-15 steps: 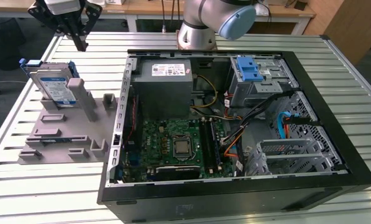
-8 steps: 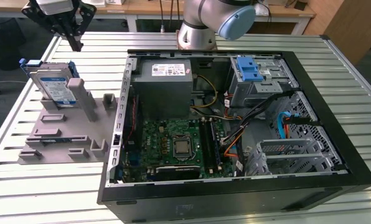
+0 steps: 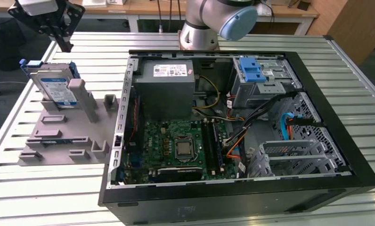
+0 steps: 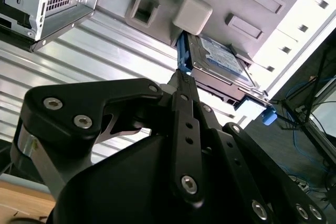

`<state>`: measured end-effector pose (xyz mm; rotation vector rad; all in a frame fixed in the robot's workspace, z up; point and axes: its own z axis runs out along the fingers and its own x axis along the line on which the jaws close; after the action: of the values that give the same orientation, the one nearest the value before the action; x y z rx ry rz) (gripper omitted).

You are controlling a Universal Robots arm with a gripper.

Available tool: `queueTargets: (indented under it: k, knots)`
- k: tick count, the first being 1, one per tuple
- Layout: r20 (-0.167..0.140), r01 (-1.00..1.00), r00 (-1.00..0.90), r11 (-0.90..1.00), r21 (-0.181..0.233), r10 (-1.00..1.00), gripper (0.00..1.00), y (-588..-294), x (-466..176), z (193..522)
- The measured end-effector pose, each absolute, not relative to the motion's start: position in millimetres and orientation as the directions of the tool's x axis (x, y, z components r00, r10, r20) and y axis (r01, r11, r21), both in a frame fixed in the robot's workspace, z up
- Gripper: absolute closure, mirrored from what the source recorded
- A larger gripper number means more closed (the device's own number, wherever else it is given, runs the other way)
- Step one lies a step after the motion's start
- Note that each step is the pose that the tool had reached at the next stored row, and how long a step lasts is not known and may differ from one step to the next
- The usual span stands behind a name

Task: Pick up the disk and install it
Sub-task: 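Reach for the disk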

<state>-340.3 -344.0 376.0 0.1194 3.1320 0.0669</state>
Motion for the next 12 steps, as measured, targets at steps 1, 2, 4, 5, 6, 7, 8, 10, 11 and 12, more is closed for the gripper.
queueTargets:
  k: [1, 2, 4, 5, 6, 7, 8, 10, 11, 12]
  knots:
    - [-0.005, 0.076, -0.997, 0.996, 0.043, 0.076, 0.89, -344, -341, 376]
    - [-0.005, 0.076, -0.997, 0.996, 0.043, 0.076, 0.89, -344, -342, 376]
    - [-0.005, 0.076, -0.997, 0.996, 0.043, 0.076, 0.89, -344, -344, 376]
    - [-0.005, 0.076, -0.997, 0.996, 0.043, 0.076, 0.89, -344, -345, 376]
    - [-0.005, 0.076, -0.997, 0.996, 0.043, 0.076, 0.89, -344, -346, 376]
    - [-0.005, 0.076, -0.997, 0.996, 0.043, 0.076, 0.89, -344, -347, 376]
    - [-0.005, 0.076, -0.997, 0.996, 0.043, 0.076, 0.89, -344, -348, 376]
    - [-0.005, 0.076, -0.997, 0.996, 0.043, 0.076, 0.89, -344, -350, 375]
    - [-0.004, 0.076, -0.997, 0.996, 0.043, 0.076, 0.89, -344, -350, 375]
    - [-0.004, 0.076, -0.997, 0.996, 0.043, 0.076, 0.89, -344, -351, 375]
